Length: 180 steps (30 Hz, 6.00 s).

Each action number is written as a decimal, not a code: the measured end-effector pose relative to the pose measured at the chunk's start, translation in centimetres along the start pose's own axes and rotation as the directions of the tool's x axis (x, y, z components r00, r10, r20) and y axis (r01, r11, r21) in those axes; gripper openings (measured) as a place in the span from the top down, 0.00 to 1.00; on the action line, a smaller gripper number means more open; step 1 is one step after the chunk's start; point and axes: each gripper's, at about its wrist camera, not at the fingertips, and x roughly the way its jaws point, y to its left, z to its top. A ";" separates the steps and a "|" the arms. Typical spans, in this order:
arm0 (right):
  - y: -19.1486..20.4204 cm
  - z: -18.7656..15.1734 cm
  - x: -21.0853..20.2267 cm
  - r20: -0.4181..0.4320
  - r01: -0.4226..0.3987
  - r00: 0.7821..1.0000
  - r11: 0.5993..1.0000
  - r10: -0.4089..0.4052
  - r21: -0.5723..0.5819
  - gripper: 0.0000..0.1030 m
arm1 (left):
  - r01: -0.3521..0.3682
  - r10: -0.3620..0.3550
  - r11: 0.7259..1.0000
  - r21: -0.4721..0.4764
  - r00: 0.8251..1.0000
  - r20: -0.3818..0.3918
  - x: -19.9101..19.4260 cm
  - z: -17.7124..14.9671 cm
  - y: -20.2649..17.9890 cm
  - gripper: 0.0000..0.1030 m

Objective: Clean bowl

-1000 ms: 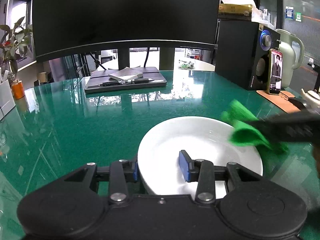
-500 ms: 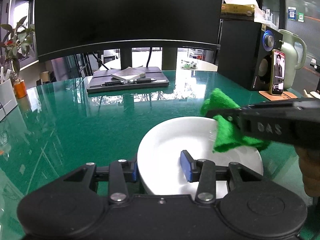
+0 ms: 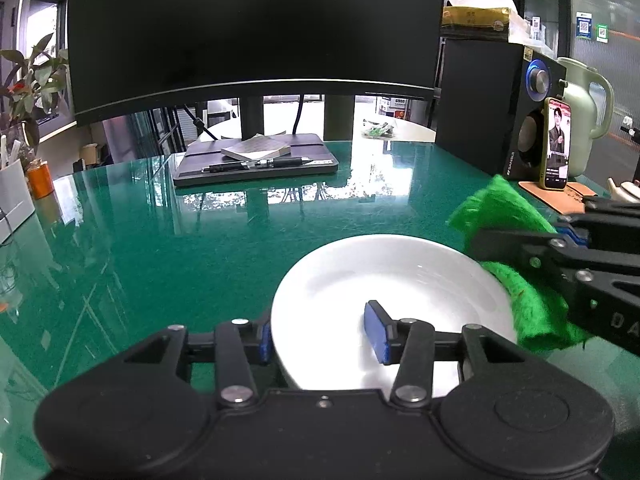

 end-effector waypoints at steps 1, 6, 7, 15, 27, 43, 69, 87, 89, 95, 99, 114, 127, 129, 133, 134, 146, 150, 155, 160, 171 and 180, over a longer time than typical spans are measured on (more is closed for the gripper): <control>0.1 -0.1 0.2 -0.001 -0.013 1.000 1.000 0.013 -0.014 0.91 | -0.010 0.010 1.000 0.003 1.000 -0.001 -0.1 0.0 0.0 0.58; 0.3 0.0 0.4 0.007 -0.033 0.999 0.997 0.034 -0.070 0.90 | 0.030 -0.031 0.996 -0.086 0.999 -0.010 -0.1 -0.1 1.6 0.61; 0.2 0.1 0.5 0.005 -0.037 0.999 0.997 0.038 -0.067 0.90 | 0.043 -0.045 0.993 -0.107 0.999 -0.014 0.0 -0.2 2.0 0.61; 2.4 0.1 -1.9 0.006 -0.135 0.991 0.986 0.137 -0.096 0.80 | 0.027 -0.028 0.995 -0.093 1.000 -0.010 0.4 -0.2 1.9 0.61; 0.5 0.5 -1.1 0.004 -0.180 0.984 0.984 0.180 -0.008 0.95 | 0.041 -0.042 0.993 -0.112 0.999 -0.011 0.4 -0.4 2.6 0.61; -3.0 0.6 0.5 -0.006 -0.295 0.952 0.921 0.307 0.256 0.99 | 0.126 -0.132 0.986 -0.109 0.990 -0.044 -0.2 -0.8 2.7 0.58; -4.9 0.3 -2.6 0.085 -0.354 0.934 0.871 0.347 0.339 0.90 | 0.270 -0.244 0.953 0.137 0.953 -0.178 2.0 3.6 3.5 0.86; -7.6 0.2 2.5 0.045 -0.481 0.861 0.782 0.507 0.397 0.93 | 0.268 -0.251 0.962 0.056 0.944 -0.215 1.1 3.1 3.8 0.87; -8.1 0.1 2.7 0.045 -0.488 0.854 0.767 0.519 0.415 0.92 | 0.258 -0.241 0.965 0.053 0.946 -0.215 1.1 3.1 3.6 0.87; -5.3 -0.5 0.8 0.008 -0.624 0.744 0.691 0.668 0.364 0.90 | 0.243 -0.228 0.969 0.047 0.950 -0.215 1.1 3.0 3.5 0.86; -5.9 -0.3 1.1 0.000 -0.603 0.769 0.726 0.639 0.330 0.96 | 0.212 -0.192 0.975 0.069 0.956 -0.224 1.0 2.8 3.1 0.84; -4.8 -0.2 -0.5 -0.008 -0.595 0.788 0.764 0.616 0.249 0.94 | 0.166 -0.142 0.983 0.082 0.960 -0.240 0.5 2.6 2.4 0.81; -4.3 -0.1 -0.1 -0.020 -0.607 0.783 0.770 0.622 0.196 0.90 | 0.151 -0.123 0.984 0.097 0.960 -0.253 0.3 2.6 1.8 0.80; -4.2 0.0 0.0 -0.021 -0.583 0.804 0.794 0.595 0.175 0.91 | 0.151 -0.121 0.983 0.104 0.959 -0.256 0.3 2.5 1.7 0.79; -5.8 0.2 1.0 0.000 -0.445 0.890 0.866 0.457 0.228 0.95 | 0.151 -0.119 0.983 0.107 0.959 -0.258 0.2 2.5 1.4 0.79; -6.0 0.3 1.0 -0.008 -0.445 0.888 0.862 0.460 0.244 0.93 | 0.153 -0.121 0.982 0.108 0.958 -0.259 0.2 2.4 1.4 0.79; -6.0 -0.6 0.6 0.032 -0.465 0.879 0.844 0.475 0.268 0.95 | 0.154 -0.117 0.983 0.096 0.943 -0.311 -1.0 2.2 0.3 0.78; -5.6 -0.6 0.3 0.034 -0.471 0.878 0.852 0.477 0.228 0.94 | 0.201 -0.156 0.974 0.105 0.930 -0.332 -1.8 2.4 0.7 0.75; -6.1 -0.1 0.5 0.011 -0.471 0.877 0.855 0.480 0.217 0.93 | 0.186 -0.147 0.977 0.101 0.938 -0.313 -0.8 3.5 1.1 0.75; -5.9 0.2 0.4 -0.012 -0.462 0.880 0.862 0.474 0.209 0.94 | 0.206 -0.156 0.970 0.125 0.933 -0.325 0.0 2.9 0.0 0.74; -6.1 -0.2 -0.2 -0.028 -0.517 0.848 0.836 0.530 0.182 0.98 | 0.196 -0.130 0.962 0.192 0.942 -0.311 -0.7 2.4 -0.7 0.74; -5.5 -0.5 -1.0 -0.021 -0.523 0.847 0.841 0.531 0.136 0.95 | 0.185 -0.109 0.957 0.222 0.943 -0.314 -0.7 2.5 -1.2 0.74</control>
